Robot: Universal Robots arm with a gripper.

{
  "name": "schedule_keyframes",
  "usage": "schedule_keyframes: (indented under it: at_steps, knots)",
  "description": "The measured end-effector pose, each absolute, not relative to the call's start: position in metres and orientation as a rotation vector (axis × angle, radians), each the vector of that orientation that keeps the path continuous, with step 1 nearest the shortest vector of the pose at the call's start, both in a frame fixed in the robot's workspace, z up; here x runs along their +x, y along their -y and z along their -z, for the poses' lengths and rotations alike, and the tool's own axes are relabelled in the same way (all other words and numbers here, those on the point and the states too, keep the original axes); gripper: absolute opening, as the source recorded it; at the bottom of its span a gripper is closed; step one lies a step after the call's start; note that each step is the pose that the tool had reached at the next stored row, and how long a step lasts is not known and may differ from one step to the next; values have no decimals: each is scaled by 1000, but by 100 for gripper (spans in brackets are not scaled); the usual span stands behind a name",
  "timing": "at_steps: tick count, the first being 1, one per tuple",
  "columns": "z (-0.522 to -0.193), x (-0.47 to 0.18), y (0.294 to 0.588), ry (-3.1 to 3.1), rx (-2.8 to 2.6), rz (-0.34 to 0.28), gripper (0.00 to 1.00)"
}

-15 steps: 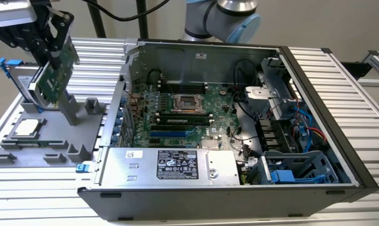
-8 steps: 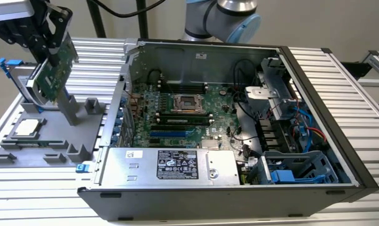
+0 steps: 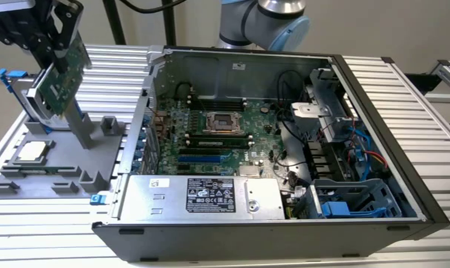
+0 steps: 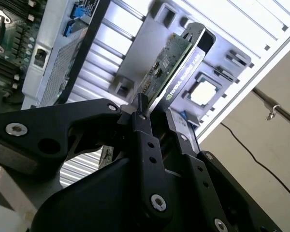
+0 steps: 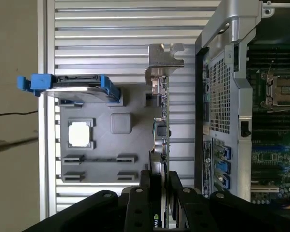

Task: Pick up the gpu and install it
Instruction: 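Pick up the gpu and move the gpu toward the slot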

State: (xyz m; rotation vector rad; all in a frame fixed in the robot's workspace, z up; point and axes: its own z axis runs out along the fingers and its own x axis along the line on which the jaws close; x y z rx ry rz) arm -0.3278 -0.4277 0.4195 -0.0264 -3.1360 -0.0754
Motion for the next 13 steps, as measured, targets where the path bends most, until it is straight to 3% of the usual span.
schedule_keyframes:
  at_steps: [13]
  knots:
    - [-422, -318, 428, 3136, -26, 75, 0]
